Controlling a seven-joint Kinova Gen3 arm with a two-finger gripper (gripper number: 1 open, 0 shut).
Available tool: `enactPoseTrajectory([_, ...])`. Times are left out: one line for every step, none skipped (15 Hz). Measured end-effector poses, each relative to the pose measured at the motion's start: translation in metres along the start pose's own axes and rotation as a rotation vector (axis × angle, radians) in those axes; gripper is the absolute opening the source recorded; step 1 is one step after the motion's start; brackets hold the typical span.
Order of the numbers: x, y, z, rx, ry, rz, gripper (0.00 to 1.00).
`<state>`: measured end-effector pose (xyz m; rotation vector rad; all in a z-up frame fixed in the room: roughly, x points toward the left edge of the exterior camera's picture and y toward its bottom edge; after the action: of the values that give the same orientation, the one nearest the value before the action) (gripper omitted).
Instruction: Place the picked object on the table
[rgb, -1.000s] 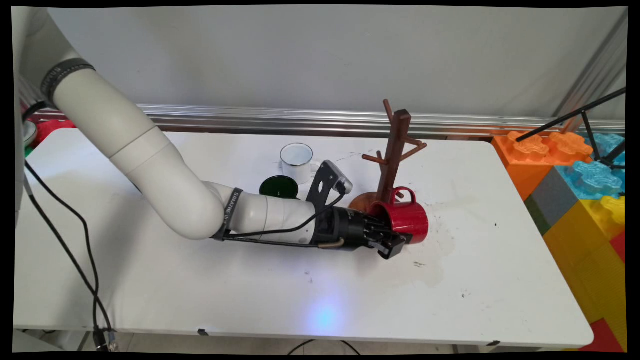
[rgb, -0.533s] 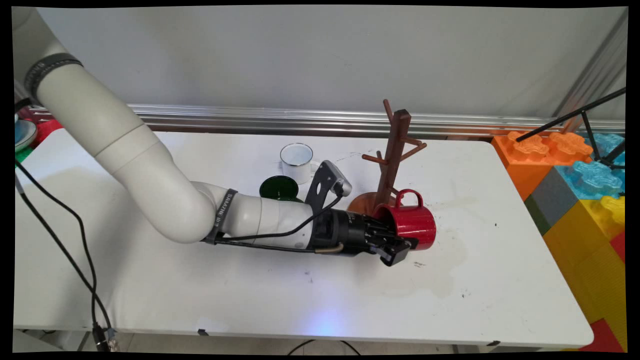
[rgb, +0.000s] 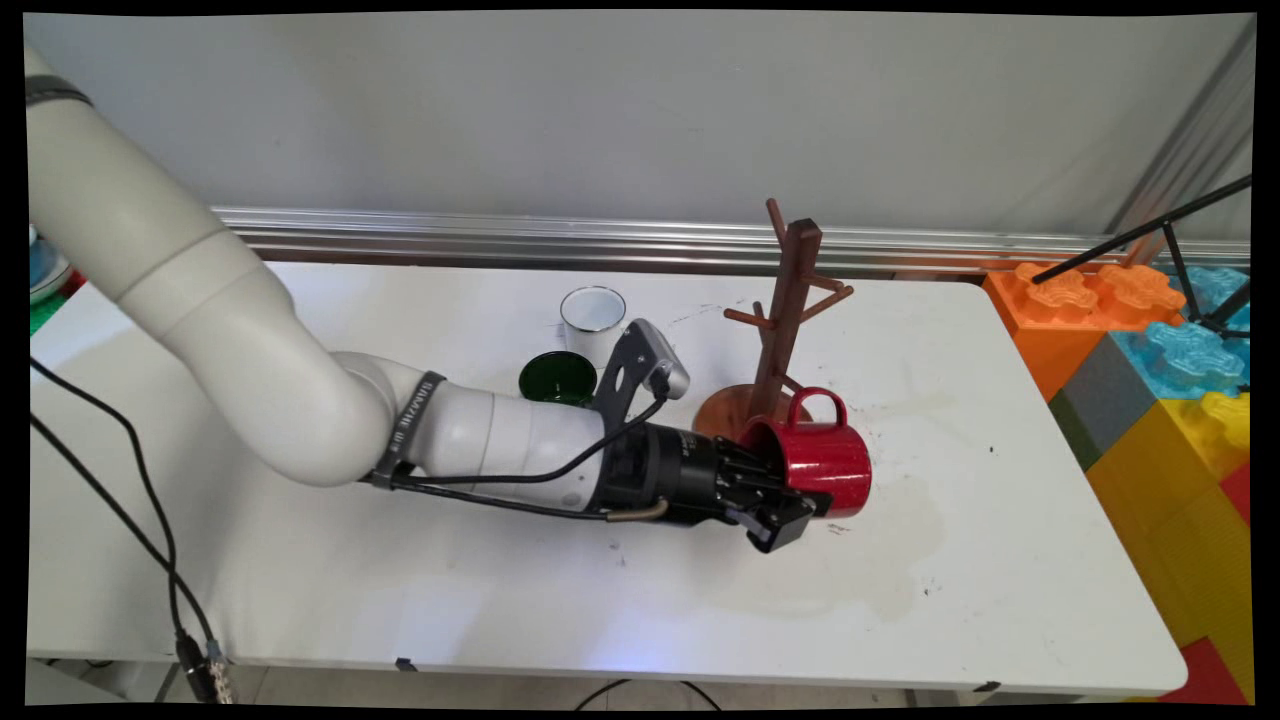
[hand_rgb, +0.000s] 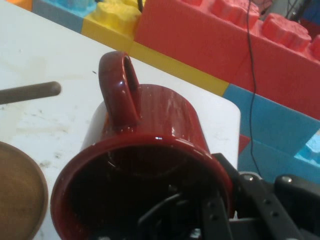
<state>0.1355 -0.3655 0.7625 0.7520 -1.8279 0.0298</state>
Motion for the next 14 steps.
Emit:
enactPoseTrajectory([0.003, 0.003, -0.005, -0.003, -0.006, 0.007, 0.00])
enactPoseTrajectory([0.006, 0.005, -0.010, -0.006, -0.012, 0.014, 0.00])
enactPoseTrajectory([0.009, 0.007, -0.015, -0.007, -0.021, 0.022, 0.00])
enactPoseTrajectory([0.012, 0.009, -0.019, -0.009, -0.031, 0.028, 0.00])
enactPoseTrajectory([0.015, 0.010, -0.024, -0.010, -0.044, 0.037, 0.00])
enactPoseTrajectory([0.017, 0.010, -0.029, -0.010, -0.055, 0.045, 0.00])
enactPoseTrajectory([0.021, 0.010, -0.035, -0.009, -0.068, 0.055, 0.00])
enactPoseTrajectory([0.025, 0.009, -0.040, -0.007, -0.080, 0.065, 0.00])
enactPoseTrajectory([0.030, 0.009, -0.045, -0.006, -0.091, 0.074, 0.00])
enactPoseTrajectory([0.034, 0.008, -0.049, -0.005, -0.099, 0.083, 0.00])
enactPoseTrajectory([0.039, 0.007, -0.053, -0.004, -0.109, 0.093, 0.00])
enactPoseTrajectory([0.044, 0.007, -0.058, -0.004, -0.120, 0.104, 0.00])
enactPoseTrajectory([0.049, 0.006, -0.062, -0.004, -0.129, 0.113, 0.00])
enactPoseTrajectory([0.054, 0.005, -0.068, -0.004, -0.142, 0.125, 0.00])
